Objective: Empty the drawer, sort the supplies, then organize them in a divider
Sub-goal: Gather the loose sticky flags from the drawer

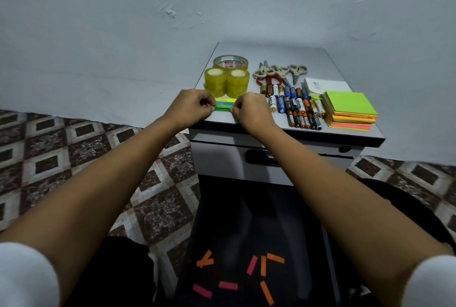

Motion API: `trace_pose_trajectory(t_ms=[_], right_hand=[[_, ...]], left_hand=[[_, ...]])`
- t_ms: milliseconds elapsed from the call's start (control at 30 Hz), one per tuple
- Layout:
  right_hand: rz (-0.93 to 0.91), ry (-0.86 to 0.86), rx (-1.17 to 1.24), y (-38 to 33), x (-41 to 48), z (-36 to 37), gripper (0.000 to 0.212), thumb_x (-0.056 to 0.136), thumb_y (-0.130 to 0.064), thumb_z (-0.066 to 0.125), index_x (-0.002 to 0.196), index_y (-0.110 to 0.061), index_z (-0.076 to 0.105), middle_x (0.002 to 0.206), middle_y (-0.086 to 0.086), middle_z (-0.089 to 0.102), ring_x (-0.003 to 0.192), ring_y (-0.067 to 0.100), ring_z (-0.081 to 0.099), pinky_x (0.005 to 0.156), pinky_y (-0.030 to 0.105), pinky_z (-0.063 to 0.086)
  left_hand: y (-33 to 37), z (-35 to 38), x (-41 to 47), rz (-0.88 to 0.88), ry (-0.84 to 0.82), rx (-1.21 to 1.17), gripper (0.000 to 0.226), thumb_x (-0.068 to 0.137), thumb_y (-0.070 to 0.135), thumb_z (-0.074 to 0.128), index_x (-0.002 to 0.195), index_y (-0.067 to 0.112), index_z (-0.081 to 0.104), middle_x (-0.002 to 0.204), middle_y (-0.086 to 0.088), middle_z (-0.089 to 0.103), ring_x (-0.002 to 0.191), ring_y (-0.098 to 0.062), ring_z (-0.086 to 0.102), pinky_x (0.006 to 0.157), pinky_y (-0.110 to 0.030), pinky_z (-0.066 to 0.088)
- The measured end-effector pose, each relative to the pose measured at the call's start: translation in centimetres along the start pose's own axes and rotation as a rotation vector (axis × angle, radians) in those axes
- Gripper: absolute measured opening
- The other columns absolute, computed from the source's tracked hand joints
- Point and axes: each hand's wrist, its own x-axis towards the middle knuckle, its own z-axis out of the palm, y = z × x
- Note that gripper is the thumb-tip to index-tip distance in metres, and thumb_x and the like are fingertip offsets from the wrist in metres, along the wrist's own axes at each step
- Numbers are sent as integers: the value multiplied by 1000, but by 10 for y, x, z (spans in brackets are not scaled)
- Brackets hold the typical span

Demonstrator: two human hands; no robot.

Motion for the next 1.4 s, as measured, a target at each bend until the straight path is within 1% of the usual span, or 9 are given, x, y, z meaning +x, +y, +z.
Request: trace_pose_trajectory(t_ms=[67,233,500,600,700,800,1100,1233,1400], right_hand=[[-6,10,13,1,-1,0,21,88,-14,59,93,2,71,94,19,68,90,31,61,71,30,44],[-62,44,61,1,-12,-10,21,87,-14,59,94,1,72,92,18,69,89,29,63,75,33,48],[-150,74,148,11,-74,-44,29,88,-24,64,110,-7,68,104,13,66,96,24,62,86,25,44],[-148,34,160,26,-109,-45,26,85,-23,67,106,-8,70,99,11,67,89,21,63,79,17,40],[-144,-47,146,50,-146,-30,25,82,-25,67,98,-7,72,92,10,69,83,21,65,76,16,42],[-61,-176,145,76,-177,-8,23,83,-21,69,101,-8,71,94,10,69,86,20,65,76,10,38],[156,-560,48,140,-228,72,24,89,-16,61,111,-8,67,111,10,66,103,23,62,88,24,44],[247,-734,-41,159,-239,99,24,92,-14,52,112,-8,64,112,12,65,100,27,62,88,33,49],[237,-783,-161,175,-256,122,28,92,-13,48,117,-7,58,122,14,54,104,31,58,86,38,49]], left_hand=[[0,0,-2,-9,-4,-4,19,85,7,61,102,6,70,88,0,61,80,-11,56,63,-9,39],[7,-1,-13,-32,25,-56,26,83,12,66,109,9,65,98,-6,64,90,-17,59,77,-21,43],[29,18,-79,145,115,-90,27,81,13,71,108,9,67,105,-7,64,97,-14,60,87,-18,45],[30,39,-106,138,10,-118,27,81,15,71,107,11,66,100,0,63,90,-7,56,76,1,36],[23,69,-128,154,-115,-103,27,80,22,69,105,10,68,98,-1,65,87,-7,56,75,4,32],[15,103,-144,106,-266,-93,26,84,20,68,108,10,67,103,-3,65,89,-7,56,76,-3,35],[-15,196,-178,-126,-672,-62,25,84,17,65,107,8,66,107,-8,63,98,-19,60,83,-22,44],[-31,220,-195,-186,-775,-24,19,85,16,63,102,9,67,106,-5,64,98,-17,60,84,-23,44],[-33,239,-204,-128,-857,79,21,86,15,57,105,8,65,111,-10,59,102,-25,57,87,-36,47]])
